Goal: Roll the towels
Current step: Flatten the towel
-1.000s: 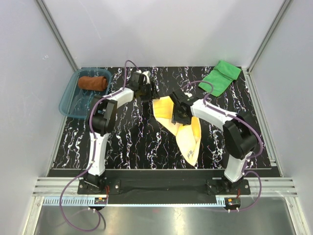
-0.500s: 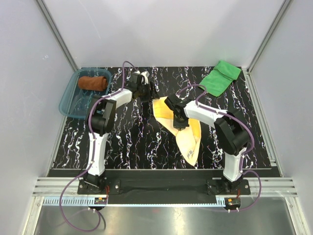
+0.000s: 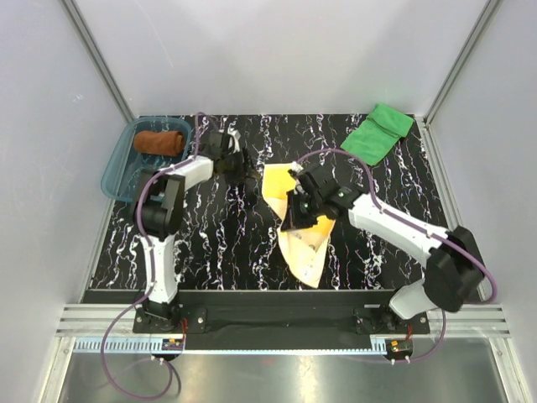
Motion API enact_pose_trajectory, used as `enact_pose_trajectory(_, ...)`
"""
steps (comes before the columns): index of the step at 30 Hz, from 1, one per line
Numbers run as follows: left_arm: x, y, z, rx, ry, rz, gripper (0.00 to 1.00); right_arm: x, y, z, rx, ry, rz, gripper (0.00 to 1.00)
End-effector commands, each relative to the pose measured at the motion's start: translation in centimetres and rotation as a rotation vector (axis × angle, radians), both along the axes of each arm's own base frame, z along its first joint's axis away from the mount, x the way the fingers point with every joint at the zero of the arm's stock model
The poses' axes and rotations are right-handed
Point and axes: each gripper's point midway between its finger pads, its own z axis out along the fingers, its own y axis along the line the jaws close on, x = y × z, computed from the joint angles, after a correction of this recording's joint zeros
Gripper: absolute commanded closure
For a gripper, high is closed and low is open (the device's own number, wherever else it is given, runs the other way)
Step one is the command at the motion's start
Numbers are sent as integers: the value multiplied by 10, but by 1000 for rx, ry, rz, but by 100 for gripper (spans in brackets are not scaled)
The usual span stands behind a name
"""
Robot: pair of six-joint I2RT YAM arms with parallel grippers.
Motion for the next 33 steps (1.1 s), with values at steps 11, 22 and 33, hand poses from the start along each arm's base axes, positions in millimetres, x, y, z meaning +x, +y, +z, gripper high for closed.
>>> enact_pose_trajectory(11,-45,45,40,72,-30,110,34,-131,52,-41,154,221,515,36)
enact_pose_trajectory(22,-96,49,77,60,-81,174,35,14,-15,1,73,-49,-36,24)
enact_pose_trajectory(33,-224,19,17,56,98,106,28,153,-127,-30,-309,-76,-407,25)
